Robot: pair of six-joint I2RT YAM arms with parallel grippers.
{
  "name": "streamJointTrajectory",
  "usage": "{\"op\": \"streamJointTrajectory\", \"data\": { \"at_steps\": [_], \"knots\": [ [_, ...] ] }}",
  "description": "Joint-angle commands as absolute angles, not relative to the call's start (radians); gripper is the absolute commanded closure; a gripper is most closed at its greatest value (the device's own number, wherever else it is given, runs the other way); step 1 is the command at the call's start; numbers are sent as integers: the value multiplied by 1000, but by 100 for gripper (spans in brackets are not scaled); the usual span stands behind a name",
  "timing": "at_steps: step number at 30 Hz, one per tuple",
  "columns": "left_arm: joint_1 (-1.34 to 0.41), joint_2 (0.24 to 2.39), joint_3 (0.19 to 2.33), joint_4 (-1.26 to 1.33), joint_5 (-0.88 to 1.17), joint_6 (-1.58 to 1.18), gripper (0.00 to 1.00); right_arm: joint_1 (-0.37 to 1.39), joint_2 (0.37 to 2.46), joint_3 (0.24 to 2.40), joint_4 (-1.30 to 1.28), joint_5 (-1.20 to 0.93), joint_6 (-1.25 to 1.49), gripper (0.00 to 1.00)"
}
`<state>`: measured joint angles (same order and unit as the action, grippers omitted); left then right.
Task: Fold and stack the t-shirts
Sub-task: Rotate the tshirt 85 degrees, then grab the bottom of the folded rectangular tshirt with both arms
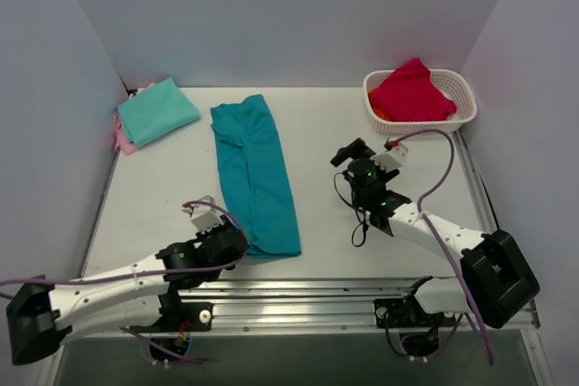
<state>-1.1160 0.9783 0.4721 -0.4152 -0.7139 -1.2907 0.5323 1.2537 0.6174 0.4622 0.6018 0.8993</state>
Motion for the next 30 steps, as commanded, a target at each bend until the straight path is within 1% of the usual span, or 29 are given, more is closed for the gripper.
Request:
{"op": "streamJointTrajectory", "data": {
  "at_steps": [1, 2, 3, 4, 6, 9, 13, 17, 19, 20, 22, 24, 26, 29, 30],
  "knots": [
    [-1095, 801, 439, -652, -871, -1332, 42, 662, 1340, 672, 500, 624, 891, 1],
    [-1083, 767, 425, -609, -856, -1287, 22, 687, 1357, 687, 491, 630, 890, 1],
    [-1078, 731, 417, -595, -851, -1281, 5, 708, 1377, 716, 482, 637, 890, 1],
    [-1074, 723, 422, -607, -850, -1284, 6, 762, 1406, 727, 465, 643, 888, 0],
    [-1071, 729, 446, -668, -857, -1270, 6, 810, 1417, 739, 443, 661, 888, 0],
    [-1072, 775, 520, -754, -853, -1266, 6, 894, 1390, 706, 437, 690, 900, 0],
    [-1080, 822, 534, -706, -772, -1227, 6, 982, 1329, 663, 381, 698, 936, 0],
    [-1095, 841, 506, -686, -697, -1227, 6, 1118, 1261, 618, 270, 710, 997, 0],
    [-1104, 839, 503, -710, -672, -1253, 6, 1147, 1204, 534, 265, 675, 1049, 1],
    [-1111, 833, 500, -731, -667, -1267, 6, 1158, 1186, 497, 291, 602, 1054, 1],
    [-1126, 819, 477, -735, -652, -1295, 6, 1186, 1146, 436, 357, 537, 1078, 5],
    [-1132, 790, 448, -726, -635, -1316, 6, 1224, 1144, 385, 365, 487, 1103, 7],
    [-1140, 763, 433, -710, -608, -1321, 6, 1255, 1155, 376, 367, 479, 1121, 10],
    [-1157, 753, 417, -713, -612, -1348, 6, 1295, 1218, 390, 386, 486, 1124, 12],
    [-1161, 756, 419, -725, -620, -1380, 6, 1298, 1267, 406, 414, 477, 1123, 14]
  ]
}}
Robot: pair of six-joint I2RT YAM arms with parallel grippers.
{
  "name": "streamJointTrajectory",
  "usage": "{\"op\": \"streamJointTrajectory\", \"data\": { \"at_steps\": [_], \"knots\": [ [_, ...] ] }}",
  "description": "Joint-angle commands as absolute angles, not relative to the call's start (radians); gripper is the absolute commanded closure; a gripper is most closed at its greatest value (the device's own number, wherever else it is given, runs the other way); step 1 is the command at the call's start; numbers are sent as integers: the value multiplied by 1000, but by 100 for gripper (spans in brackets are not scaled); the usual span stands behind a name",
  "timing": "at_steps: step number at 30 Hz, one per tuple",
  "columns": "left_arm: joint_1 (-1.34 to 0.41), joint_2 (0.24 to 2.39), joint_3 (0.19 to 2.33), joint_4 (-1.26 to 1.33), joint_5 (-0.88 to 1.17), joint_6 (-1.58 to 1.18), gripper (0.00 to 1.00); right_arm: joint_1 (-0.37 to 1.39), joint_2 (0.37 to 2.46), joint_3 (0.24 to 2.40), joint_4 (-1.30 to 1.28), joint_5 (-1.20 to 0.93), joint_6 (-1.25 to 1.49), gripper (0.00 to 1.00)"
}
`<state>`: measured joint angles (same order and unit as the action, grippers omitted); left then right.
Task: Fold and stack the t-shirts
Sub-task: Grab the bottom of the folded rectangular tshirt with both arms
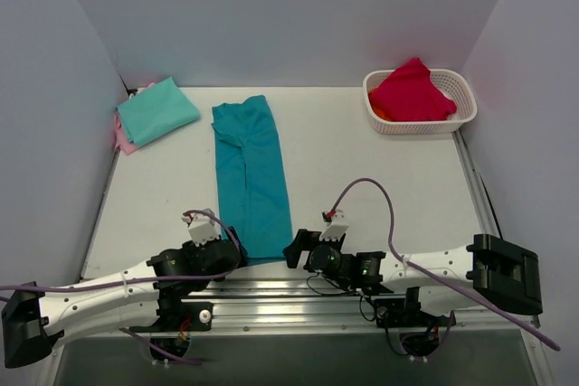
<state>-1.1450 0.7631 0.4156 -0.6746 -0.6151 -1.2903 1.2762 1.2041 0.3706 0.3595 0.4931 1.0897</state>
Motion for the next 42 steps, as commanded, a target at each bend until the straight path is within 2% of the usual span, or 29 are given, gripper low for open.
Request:
{"op": "streamJointTrajectory", "data": {
  "at_steps": [1, 4, 8, 10, 13, 20, 21, 23, 32, 34, 37, 42],
  "knots": [
    [-1166, 770, 419, -723, -627, -1394, 6, 1302, 1294, 416, 432, 469, 1114, 16],
    [-1180, 811, 413, -693, -629, -1428, 6, 1308, 1402, 465, 488, 440, 1104, 21],
    [-1207, 923, 429, -724, -658, -1509, 6, 1312, 1483, 494, 520, 428, 1103, 36],
    [-1229, 945, 431, -741, -678, -1554, 6, 1312, 1491, 492, 517, 445, 1103, 41],
    [-1247, 946, 414, -735, -689, -1591, 5, 1308, 1477, 492, 485, 471, 1103, 60],
    [-1249, 942, 407, -745, -712, -1609, 0, 1301, 1424, 489, 422, 523, 1106, 82],
    [-1249, 942, 410, -746, -715, -1609, 6, 1299, 1424, 489, 420, 525, 1106, 83],
    [-1249, 946, 411, -747, -722, -1609, 8, 1295, 1427, 489, 414, 528, 1104, 85],
    [-1249, 979, 428, -768, -765, -1643, 39, 1289, 1428, 506, 373, 543, 1100, 99],
    [-1249, 985, 431, -770, -781, -1646, 49, 1287, 1428, 512, 364, 546, 1101, 100],
    [-1249, 999, 439, -778, -804, -1652, 52, 1284, 1422, 514, 354, 548, 1101, 100],
    [-1249, 1034, 457, -778, -842, -1661, 67, 1282, 1407, 514, 334, 557, 1098, 100]
  ]
}}
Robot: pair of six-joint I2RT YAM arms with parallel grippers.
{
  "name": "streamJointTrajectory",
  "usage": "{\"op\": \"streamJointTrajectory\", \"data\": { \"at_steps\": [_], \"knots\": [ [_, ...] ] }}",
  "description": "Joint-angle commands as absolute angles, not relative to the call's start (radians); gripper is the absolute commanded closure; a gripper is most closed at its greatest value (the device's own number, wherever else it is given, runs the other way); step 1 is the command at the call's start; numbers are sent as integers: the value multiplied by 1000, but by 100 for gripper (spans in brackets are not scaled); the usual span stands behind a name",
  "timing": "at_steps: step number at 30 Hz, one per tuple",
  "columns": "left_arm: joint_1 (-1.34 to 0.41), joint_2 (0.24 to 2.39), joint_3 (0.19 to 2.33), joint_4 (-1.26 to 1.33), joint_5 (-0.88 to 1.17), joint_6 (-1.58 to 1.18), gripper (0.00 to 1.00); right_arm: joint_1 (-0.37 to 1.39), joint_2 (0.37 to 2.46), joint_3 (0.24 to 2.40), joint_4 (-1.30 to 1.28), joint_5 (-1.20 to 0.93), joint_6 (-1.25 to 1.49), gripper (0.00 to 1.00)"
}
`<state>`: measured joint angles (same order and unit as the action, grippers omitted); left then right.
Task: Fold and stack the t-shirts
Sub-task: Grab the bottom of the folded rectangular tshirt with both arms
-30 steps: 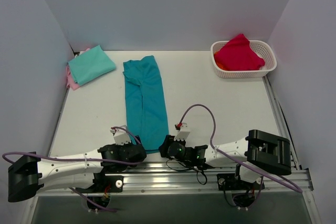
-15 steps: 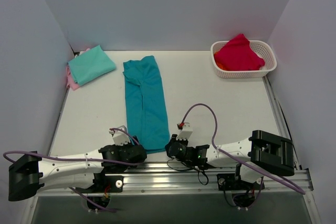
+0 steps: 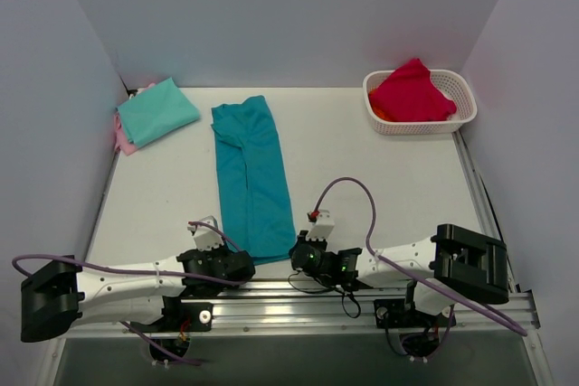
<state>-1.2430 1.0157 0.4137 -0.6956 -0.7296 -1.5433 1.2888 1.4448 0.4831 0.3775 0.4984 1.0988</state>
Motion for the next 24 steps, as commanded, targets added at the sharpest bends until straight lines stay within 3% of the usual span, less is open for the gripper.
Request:
{"op": "streamJointTrajectory", "data": {
  "at_steps": [1, 7, 12, 16, 17, 20, 24],
  "knots": [
    [-1249, 1038, 459, -776, -854, -1663, 71, 1282, 1401, 514, 328, 561, 1100, 100],
    [-1249, 1072, 453, -715, -880, -1652, 83, 1276, 1375, 509, 308, 577, 1097, 100],
    [-1249, 1089, 456, -712, -865, -1654, 84, 1275, 1361, 497, 302, 580, 1103, 100],
    [-1249, 1057, 463, -739, -850, -1654, 53, 1276, 1356, 488, 305, 583, 1108, 100],
    [-1250, 1046, 462, -744, -847, -1649, 37, 1275, 1359, 488, 305, 586, 1106, 100],
    [-1252, 994, 457, -749, -835, -1634, 23, 1275, 1368, 489, 310, 586, 1106, 100],
    [-1256, 922, 434, -742, -822, -1629, 23, 1270, 1376, 488, 319, 583, 1103, 100]
  ]
}}
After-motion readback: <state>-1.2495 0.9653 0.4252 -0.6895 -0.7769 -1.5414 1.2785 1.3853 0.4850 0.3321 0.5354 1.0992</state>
